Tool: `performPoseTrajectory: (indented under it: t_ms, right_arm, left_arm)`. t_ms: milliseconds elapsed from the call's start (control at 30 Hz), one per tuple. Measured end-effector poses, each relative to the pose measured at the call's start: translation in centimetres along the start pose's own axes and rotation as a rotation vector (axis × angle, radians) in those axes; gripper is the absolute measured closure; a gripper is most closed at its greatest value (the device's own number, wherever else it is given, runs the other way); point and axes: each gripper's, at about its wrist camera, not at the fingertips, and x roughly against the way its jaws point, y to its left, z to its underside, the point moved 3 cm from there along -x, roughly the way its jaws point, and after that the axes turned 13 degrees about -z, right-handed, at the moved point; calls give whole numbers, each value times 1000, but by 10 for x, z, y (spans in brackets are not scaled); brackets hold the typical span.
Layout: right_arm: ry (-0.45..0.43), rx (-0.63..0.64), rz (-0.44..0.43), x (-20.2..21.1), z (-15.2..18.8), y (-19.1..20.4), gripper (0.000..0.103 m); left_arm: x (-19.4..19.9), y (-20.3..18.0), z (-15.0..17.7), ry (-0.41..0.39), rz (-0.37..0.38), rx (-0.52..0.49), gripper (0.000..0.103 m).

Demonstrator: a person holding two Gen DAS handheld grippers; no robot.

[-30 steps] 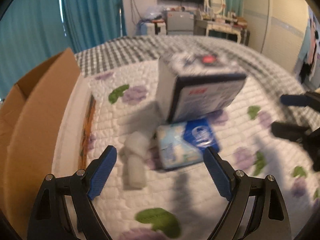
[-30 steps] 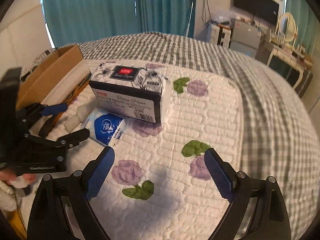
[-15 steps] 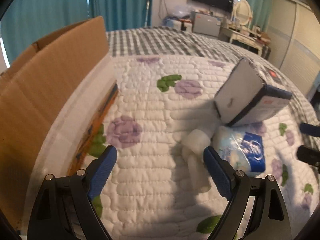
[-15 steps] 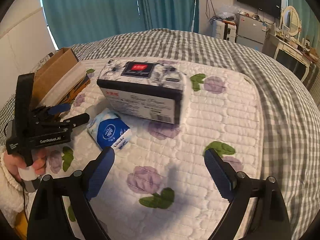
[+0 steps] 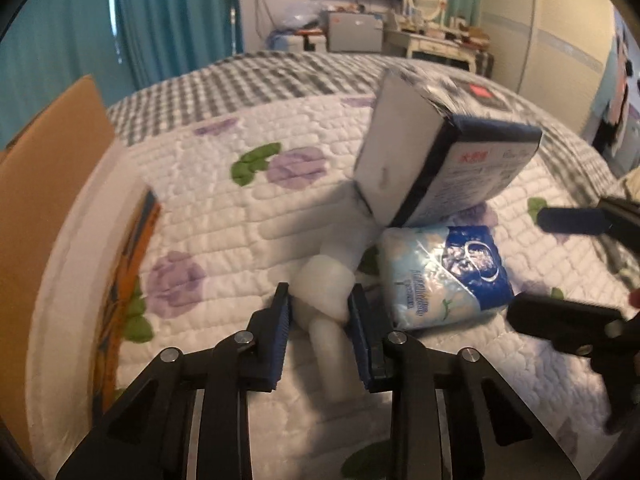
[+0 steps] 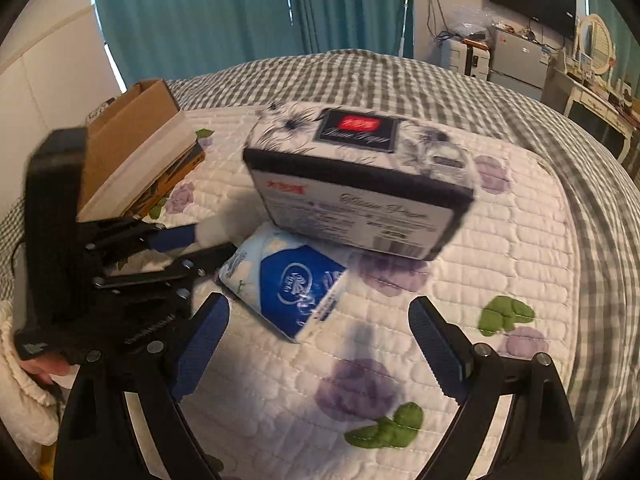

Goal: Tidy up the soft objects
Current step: 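Grasp a small white cloth with the left gripper while the right grasps the blue Vinda tissue pack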

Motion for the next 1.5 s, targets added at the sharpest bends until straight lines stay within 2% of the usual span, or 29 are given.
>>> performPoseTrajectory:
  t_ms: [367,500,600,733,967,1233,1500]
  right_arm:
    - [50,49,13,-35,-4,22,11]
    - [65,28,36,-49,-6,22,12]
    - [46,-18,38,-51,-7,17,18]
    - [21,-40,33,-45,-7,15,19]
    - [-6,-6,37,-9,-9,29,20]
    - [-78,59,62,60,-28,65,20]
    - [-187,143,69,127,-68,130,20]
  left_arm:
    - [15,30,19,48,-82,237,76]
    - [14,30,21,60,-89,240,76]
    - [14,30,23,63,-84,242,76]
    - [16,29,24,62,-79,231,76]
    - [35,29,24,54,-40,235,76]
    - [101,31,10,-42,5,231,76]
    - [176,75,-17,-169,-2,235,76]
